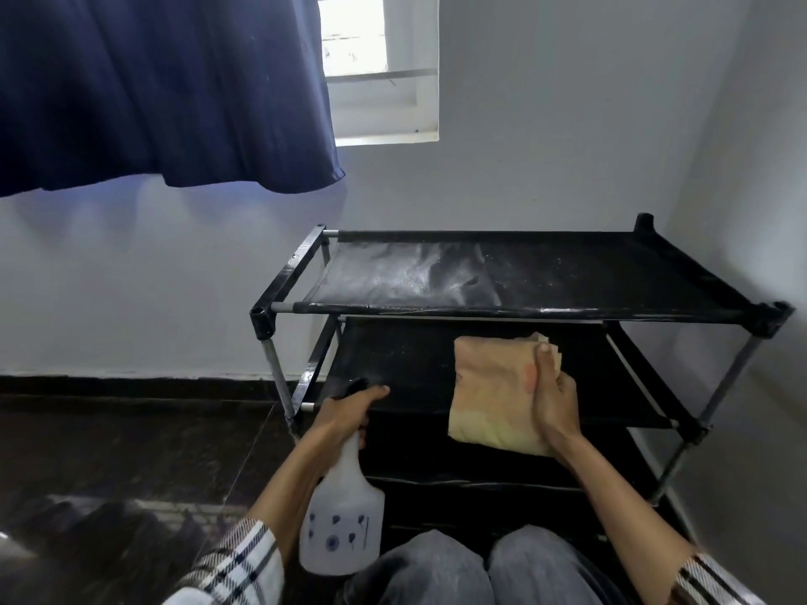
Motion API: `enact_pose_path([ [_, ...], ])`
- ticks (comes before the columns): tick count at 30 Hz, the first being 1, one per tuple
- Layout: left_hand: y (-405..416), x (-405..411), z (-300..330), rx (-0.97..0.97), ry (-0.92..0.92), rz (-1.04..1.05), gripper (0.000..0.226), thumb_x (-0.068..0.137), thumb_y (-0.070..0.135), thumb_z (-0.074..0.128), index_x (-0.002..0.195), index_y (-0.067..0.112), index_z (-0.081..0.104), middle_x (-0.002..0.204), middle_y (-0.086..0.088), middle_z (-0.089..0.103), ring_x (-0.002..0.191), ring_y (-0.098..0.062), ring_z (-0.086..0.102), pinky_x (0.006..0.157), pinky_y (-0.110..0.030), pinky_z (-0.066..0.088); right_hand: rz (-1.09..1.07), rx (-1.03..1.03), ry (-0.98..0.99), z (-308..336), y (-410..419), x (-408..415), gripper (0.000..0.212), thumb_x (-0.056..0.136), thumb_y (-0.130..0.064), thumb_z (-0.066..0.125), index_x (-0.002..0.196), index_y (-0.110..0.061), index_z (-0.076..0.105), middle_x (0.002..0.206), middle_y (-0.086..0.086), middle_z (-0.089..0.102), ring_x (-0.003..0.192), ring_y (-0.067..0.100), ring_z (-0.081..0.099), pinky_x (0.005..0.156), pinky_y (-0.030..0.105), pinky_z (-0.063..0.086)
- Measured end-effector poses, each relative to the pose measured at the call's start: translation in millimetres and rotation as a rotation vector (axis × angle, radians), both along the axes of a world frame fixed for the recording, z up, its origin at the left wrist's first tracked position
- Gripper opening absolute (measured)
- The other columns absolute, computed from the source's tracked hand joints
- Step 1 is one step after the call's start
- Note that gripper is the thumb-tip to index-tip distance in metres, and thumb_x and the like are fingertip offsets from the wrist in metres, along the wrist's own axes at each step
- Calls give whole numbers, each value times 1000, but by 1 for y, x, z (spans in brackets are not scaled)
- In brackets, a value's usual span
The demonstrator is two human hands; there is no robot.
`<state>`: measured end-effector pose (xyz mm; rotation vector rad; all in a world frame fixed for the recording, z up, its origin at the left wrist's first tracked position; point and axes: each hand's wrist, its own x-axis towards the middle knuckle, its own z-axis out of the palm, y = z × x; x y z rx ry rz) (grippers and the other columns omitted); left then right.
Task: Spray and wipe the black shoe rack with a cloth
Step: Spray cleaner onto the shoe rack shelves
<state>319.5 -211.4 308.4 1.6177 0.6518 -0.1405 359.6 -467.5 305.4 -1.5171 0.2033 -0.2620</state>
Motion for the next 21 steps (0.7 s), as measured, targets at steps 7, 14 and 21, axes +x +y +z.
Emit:
enact_pose_path([
  [7, 0, 16, 0, 39, -5, -56, 23, 74, 31, 74, 81, 10, 67, 60, -1, 58, 50, -14, 48, 44, -24, 41, -8, 11, -21, 0, -4, 3, 46, 94, -55, 39, 81, -19, 65, 78, -2, 68, 70, 7, 65, 54, 17, 46],
  [14, -6, 33, 3, 63, 72, -88, 31, 75, 32, 73, 91, 8, 61, 69, -6, 53, 51, -18, 49, 45, -25, 40, -86, 6, -9, -4, -27, 3, 45, 92, -59, 39, 80, -23, 64, 79, -6, 67, 73, 5, 63, 58, 19, 45],
  [21, -18, 42, 5, 83, 40, -97, 18, 77, 25, 71, 74, 10, 63, 63, -2, 60, 52, -13, 50, 47, -25, 42, -168, 12, 22, -3, -48, -2, 43, 93, -58, 38, 74, -25, 58, 78, -10, 60, 72, 3, 56, 58, 19, 39],
])
